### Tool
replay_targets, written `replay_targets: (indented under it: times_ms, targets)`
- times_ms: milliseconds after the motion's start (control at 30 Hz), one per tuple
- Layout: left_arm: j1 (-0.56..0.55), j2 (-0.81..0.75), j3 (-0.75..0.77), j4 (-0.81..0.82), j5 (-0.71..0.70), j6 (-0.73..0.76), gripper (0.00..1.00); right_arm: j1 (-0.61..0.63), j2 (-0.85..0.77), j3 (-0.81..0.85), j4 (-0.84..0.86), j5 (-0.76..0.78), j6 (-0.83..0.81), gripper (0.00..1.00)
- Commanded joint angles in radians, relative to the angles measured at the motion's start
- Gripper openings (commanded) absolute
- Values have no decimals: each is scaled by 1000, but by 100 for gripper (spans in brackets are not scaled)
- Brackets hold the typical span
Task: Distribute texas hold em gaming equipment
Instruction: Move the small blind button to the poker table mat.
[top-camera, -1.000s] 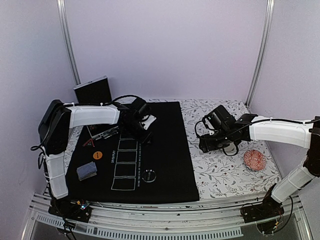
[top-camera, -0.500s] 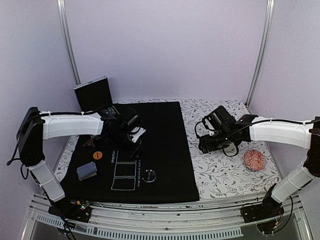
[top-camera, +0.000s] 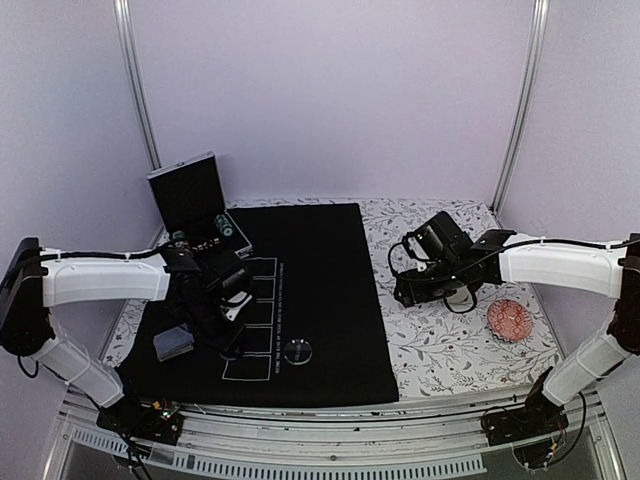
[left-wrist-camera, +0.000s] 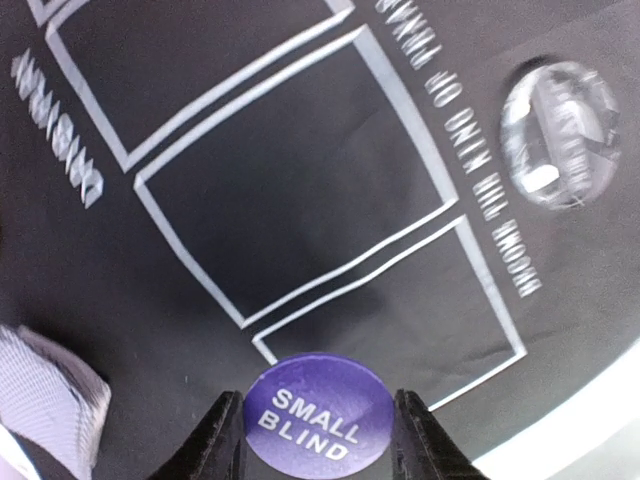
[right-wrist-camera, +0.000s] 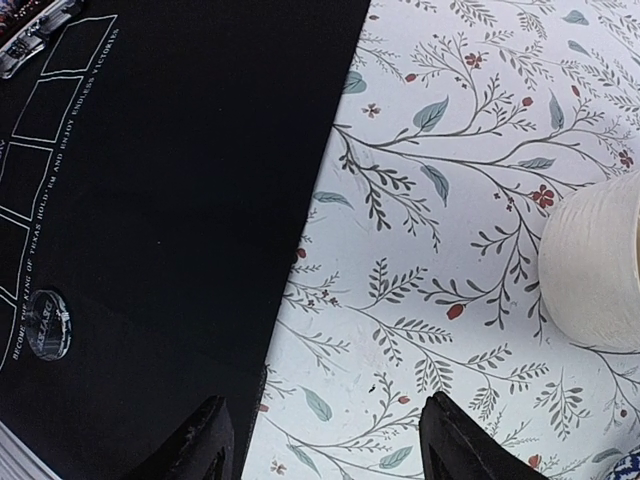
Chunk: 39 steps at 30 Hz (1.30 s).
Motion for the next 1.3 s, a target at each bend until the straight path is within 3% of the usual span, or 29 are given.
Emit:
replay_targets:
  times_ms: [0, 200, 600, 833, 1100, 1267]
  targets:
    - [-7, -57, -77, -17, -40, -116, 40, -1, -15, -6, 25, -19, 3, 66]
    - [-7, -99, -123, -52, -97, -156, 41, -1, -19, -11, 26, -21, -1, 66]
    - [3, 19, -124, -79, -118, -178, 46, -1, -30, -22, 36, -28, 0, 66]
    - [2, 41, -124, -71, -70, -145, 62, -1, -40, -31, 39, -28, 0, 66]
    - [9, 15, -18, -115, -92, -107, 70, 0, -36, -29, 43, -35, -1, 67]
    - [148, -22, 68, -37, -126, -56, 74, -2, -41, -33, 43, -38, 0, 67]
